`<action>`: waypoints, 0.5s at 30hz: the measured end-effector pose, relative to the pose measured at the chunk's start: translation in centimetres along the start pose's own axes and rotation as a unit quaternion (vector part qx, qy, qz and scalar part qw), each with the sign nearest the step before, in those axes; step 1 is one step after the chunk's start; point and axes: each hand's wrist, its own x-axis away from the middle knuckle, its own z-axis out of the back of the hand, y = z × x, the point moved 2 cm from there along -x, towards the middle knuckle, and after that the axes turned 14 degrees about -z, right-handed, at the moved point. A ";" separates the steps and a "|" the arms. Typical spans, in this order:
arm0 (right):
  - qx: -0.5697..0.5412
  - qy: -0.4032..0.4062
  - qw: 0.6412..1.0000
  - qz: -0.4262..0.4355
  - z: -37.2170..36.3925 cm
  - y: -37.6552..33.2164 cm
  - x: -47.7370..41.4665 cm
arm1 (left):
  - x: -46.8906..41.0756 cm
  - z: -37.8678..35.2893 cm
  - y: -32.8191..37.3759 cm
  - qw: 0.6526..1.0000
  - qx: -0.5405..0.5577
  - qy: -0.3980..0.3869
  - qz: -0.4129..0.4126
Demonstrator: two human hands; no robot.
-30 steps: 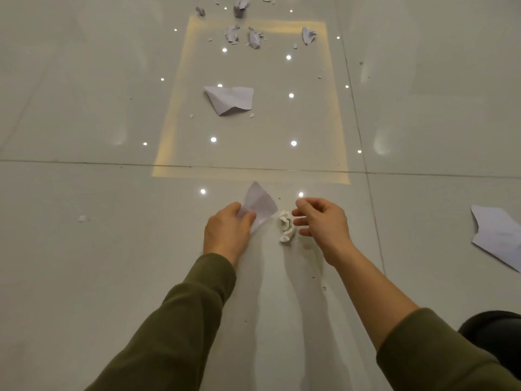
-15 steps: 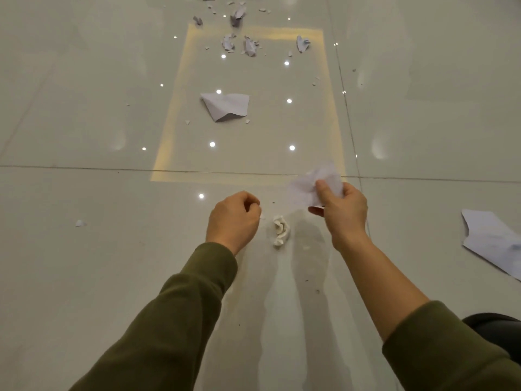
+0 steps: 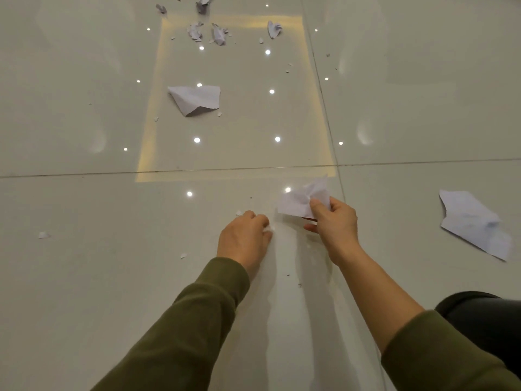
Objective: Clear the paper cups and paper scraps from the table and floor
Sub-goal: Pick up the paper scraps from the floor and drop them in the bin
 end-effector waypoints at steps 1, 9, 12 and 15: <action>0.007 -0.001 1.000 -0.004 -0.1 0.2 0.0 | 0.0 0.4 0.0 0.999 0.032 0.034 0.021; 0.001 -0.188 0.982 -0.008 -3.6 -0.5 2.3 | -1.0 3.6 1.3 0.981 0.122 0.147 0.017; -0.014 -0.192 0.981 0.012 -4.4 -1.3 2.8 | -0.7 4.6 0.5 0.985 0.095 0.145 -0.018; -0.062 -0.126 0.990 0.012 -4.3 -2.1 2.5 | 0.2 7.0 -2.4 0.967 0.125 0.219 0.029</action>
